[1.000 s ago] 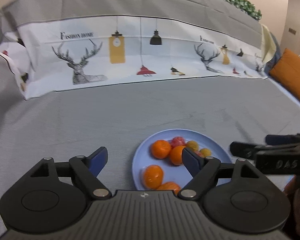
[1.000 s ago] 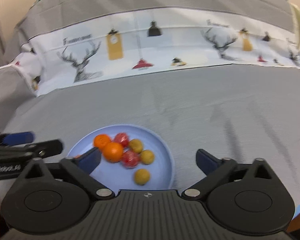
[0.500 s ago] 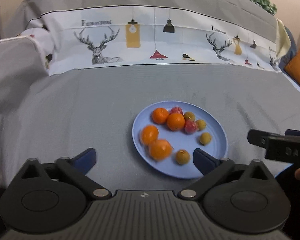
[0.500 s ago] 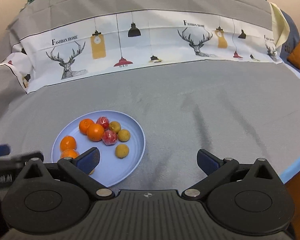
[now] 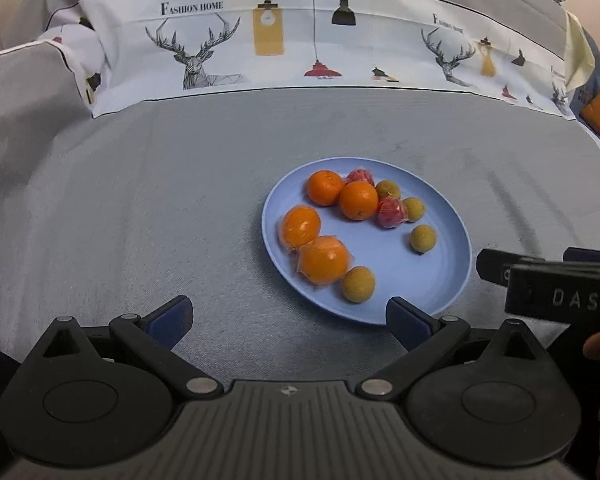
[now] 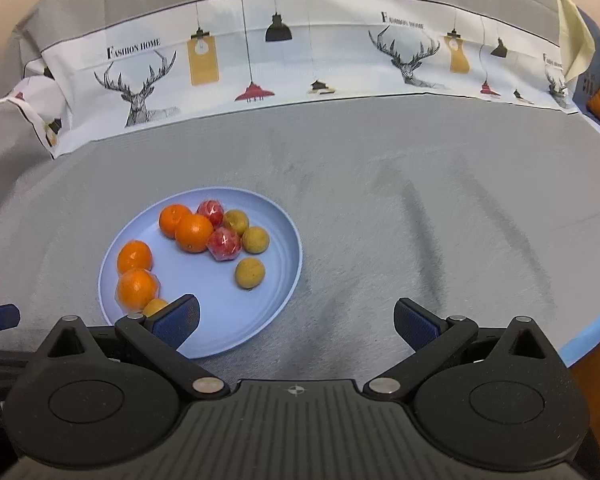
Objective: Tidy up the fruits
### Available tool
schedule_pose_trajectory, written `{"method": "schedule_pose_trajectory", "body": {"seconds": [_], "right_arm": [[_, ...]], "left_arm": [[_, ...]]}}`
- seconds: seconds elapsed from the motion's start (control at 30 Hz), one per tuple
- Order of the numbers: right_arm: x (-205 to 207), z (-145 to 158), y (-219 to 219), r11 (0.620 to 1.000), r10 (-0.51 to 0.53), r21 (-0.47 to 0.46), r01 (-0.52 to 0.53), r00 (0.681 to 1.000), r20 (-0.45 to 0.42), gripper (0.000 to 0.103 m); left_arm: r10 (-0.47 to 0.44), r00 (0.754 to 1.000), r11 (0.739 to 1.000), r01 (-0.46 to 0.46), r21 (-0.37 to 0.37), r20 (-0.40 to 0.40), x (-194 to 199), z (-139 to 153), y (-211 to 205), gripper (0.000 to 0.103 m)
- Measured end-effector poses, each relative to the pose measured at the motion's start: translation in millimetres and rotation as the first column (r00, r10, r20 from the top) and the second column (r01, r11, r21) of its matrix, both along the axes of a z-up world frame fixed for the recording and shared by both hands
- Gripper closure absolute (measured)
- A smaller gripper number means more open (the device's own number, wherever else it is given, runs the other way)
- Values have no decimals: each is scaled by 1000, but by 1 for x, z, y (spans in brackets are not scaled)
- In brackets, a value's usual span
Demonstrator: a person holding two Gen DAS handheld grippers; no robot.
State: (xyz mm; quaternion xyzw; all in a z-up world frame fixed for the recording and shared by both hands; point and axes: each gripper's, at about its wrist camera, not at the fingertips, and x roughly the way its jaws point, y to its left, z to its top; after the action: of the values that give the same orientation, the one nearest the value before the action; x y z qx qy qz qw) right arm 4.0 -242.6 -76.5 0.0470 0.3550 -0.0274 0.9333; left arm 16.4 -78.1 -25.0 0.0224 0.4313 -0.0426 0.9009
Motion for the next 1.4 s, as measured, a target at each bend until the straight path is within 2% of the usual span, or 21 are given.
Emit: {"method": "schedule_pose_trajectory", "body": {"seconds": [0.23, 1.4], "right_arm": [[0, 0, 5, 1000, 10, -9, -10, 1000, 8, 1], [0, -1, 2, 1000, 5, 2, -5, 1000, 2, 1]], "left_arm": [[26, 999, 1000, -27, -14, -37, 5, -3, 7, 0], [26, 999, 999, -27, -23, -45, 7, -5, 5, 0]]}}
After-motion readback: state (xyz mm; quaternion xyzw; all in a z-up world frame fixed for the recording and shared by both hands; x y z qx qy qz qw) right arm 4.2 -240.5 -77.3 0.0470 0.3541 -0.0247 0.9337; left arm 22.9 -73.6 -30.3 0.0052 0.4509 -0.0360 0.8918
